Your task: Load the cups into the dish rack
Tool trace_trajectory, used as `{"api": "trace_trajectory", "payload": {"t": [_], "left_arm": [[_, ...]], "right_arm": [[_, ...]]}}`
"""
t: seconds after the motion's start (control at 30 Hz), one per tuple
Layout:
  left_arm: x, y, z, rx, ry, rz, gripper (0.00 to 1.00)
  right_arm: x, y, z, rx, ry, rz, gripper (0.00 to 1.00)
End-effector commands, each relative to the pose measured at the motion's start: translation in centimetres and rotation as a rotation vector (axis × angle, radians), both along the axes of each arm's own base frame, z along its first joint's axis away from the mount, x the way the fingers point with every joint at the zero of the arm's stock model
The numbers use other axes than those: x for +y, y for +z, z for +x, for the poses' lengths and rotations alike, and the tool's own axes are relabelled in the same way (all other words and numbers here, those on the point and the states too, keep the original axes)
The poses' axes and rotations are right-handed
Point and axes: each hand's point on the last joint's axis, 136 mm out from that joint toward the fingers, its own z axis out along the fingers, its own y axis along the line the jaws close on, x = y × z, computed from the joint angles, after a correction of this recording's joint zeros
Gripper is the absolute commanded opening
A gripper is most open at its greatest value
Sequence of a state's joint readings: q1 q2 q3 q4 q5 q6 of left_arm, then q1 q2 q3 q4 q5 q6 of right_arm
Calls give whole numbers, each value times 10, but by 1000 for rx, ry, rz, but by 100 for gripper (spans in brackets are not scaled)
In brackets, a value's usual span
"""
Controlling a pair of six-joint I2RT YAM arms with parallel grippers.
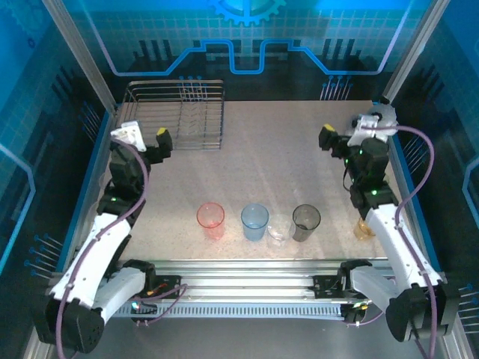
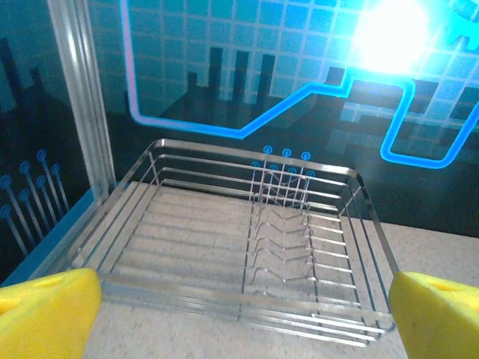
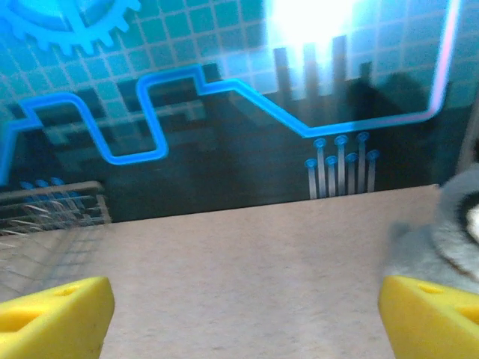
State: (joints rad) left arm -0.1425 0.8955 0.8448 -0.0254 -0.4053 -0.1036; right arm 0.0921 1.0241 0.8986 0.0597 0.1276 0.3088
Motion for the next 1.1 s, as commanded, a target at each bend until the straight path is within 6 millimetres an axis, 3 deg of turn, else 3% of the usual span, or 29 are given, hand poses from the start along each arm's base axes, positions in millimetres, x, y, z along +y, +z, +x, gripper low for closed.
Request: {"api": "trace_trajectory", "payload": {"t": [0.0,0.2,0.47,0.67,0.83,1.07], "left_arm": [[7,-26,-36,209,39,-40,99],[11,-13,-75,216,38,-77,99],[-4,-13,-102,200,-50,-193,99],[-9,-27,-109,241,-72,-225,99],[-16,-40,-117,266,-99,-279,99],[-24,-76,-131,341,-126,-340,99]], "right_arm": [[35,-12,5,220,109,227,88],[92,-13,42,396,187,279,87],[174,-70,82,610,287,212,84],[231,-100,102,722,350,138,85],[263,-129,117,771,383,119,85],[303,-180,138,771,458,82,83]]}}
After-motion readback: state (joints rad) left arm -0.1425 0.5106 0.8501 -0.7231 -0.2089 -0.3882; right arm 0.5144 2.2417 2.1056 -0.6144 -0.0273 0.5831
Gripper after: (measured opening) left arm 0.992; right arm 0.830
